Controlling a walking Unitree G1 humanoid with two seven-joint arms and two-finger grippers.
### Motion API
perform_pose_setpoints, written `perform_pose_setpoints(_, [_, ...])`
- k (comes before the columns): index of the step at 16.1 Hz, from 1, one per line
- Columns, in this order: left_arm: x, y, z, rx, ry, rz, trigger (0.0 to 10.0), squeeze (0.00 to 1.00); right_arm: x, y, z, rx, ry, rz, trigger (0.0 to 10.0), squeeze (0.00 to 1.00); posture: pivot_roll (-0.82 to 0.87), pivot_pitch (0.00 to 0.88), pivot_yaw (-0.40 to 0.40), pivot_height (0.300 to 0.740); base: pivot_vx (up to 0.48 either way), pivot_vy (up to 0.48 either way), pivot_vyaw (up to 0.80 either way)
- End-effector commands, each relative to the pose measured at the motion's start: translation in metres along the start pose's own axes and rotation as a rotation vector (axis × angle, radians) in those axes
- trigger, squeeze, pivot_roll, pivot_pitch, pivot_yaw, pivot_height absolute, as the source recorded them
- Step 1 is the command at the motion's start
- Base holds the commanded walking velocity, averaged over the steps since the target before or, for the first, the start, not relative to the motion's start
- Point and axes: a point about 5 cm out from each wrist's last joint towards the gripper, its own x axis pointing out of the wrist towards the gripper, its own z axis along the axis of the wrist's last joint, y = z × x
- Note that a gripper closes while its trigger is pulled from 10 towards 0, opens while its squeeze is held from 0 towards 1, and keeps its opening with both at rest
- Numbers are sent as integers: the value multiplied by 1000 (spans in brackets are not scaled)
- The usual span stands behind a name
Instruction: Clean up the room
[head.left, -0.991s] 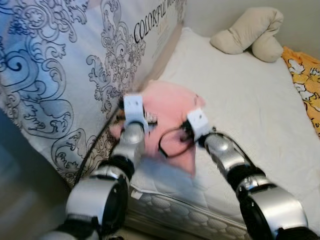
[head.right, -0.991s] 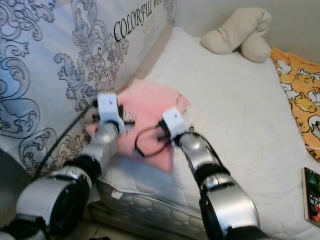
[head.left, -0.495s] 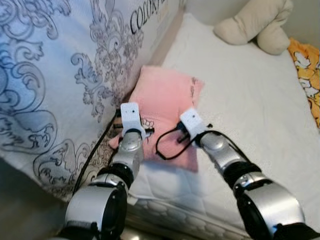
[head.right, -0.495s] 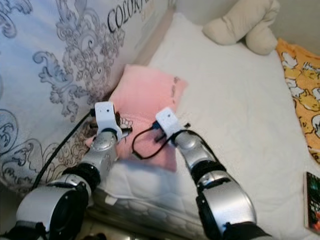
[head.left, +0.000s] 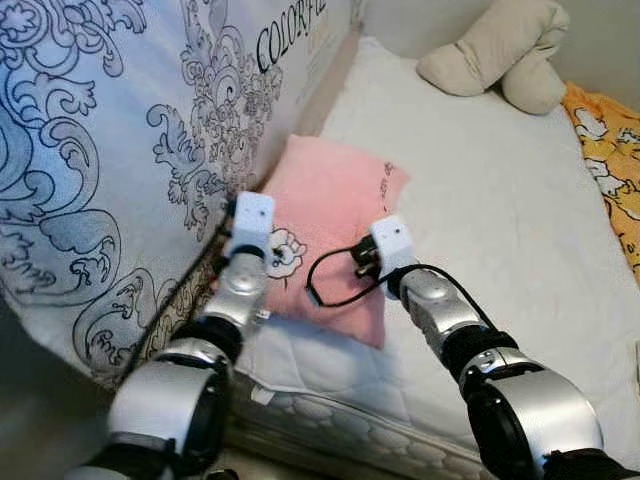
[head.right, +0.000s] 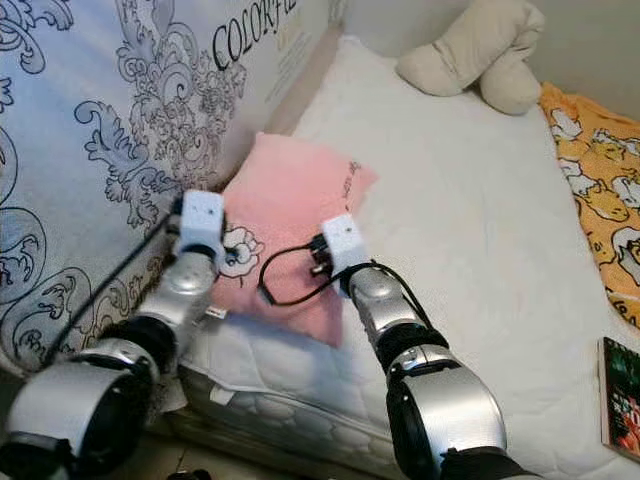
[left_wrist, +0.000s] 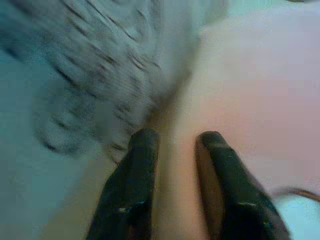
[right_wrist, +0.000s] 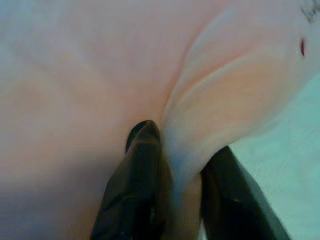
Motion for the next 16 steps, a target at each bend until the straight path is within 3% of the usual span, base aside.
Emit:
perform_pose_setpoints(1, [1, -3, 9, 20, -46, -10, 10000, 1000, -4, -5, -15, 104, 39, -15, 10000, 1000, 139, 127, -162, 740, 0, 0, 0])
perform_pose_setpoints(3, [2, 1, 15, 38, -97, -22, 10000, 1000, -6, -5, -20, 197, 31, -19, 10000, 1000, 143, 67, -135, 740, 0, 0, 0])
perform_pose_setpoints(4, [2, 1, 19, 13, -128, -38, 10000, 1000, -7, -6, -22, 252, 17, -18, 10000, 1000, 139, 37, -115, 740, 0, 0, 0])
perform_pose_setpoints(5, [2, 2, 26, -45, -178, -63, 10000, 1000, -9, -10, -25, 372, -4, -45, 10000, 1000, 132, 13, -97, 740, 0, 0, 0])
perform_pose_setpoints(6, [1, 0, 27, -93, -181, -83, 10000, 1000, -9, -11, -24, 415, -28, -60, 10000, 1000, 137, 0, -88, 740, 0, 0, 0])
perform_pose_setpoints(8, [-7, -4, 24, -208, -196, -146, 10000, 1000, -11, -15, -9, 386, -159, -84, 10000, 1000, 149, 0, -65, 740, 0, 0, 0])
perform_pose_setpoints(9, [-18, -8, 16, -253, -188, -182, 10000, 1000, -22, -22, -3, 254, -272, -162, 10000, 1000, 154, 0, -52, 740, 0, 0, 0])
perform_pose_setpoints(10, [-22, -9, 14, -252, -197, -203, 10000, 1000, -29, -24, -6, 216, -301, -200, 10000, 1000, 163, 0, -52, 740, 0, 0, 0])
perform_pose_setpoints(11, [-34, -10, 10, -229, -233, -244, 10000, 1000, -56, -31, -29, 138, -308, -309, 10000, 1000, 165, 0, -47, 740, 0, 0, 0])
perform_pose_setpoints(12, [-36, -11, 9, -227, -237, -257, 10000, 1000, -62, -32, -36, 133, -302, -325, 10000, 1000, 166, 0, -45, 740, 0, 0, 0])
perform_pose_setpoints(13, [-41, -13, 6, -241, -245, -296, 10000, 478, -79, -31, -57, 98, -285, -363, 10000, 216, 157, 0, -39, 740, 0, 0, 0])
perform_pose_setpoints(14, [-46, -14, 6, -235, -260, -315, 10000, 0, -86, -31, -68, 89, -265, -383, 10000, 0, 155, 0, -37, 740, 0, 0, 0])
perform_pose_setpoints(15, [-57, -14, 3, -267, -277, -318, 10000, 0, -102, -33, -85, 91, -251, -459, 10000, 0, 141, 0, -27, 740, 0, -480, 0])
perform_pose_setpoints(16, [-60, -13, 0, -287, -267, -299, 10000, 0, -107, -34, -83, 90, -275, -476, 10000, 0, 135, 0, -25, 740, 0, -480, 0])
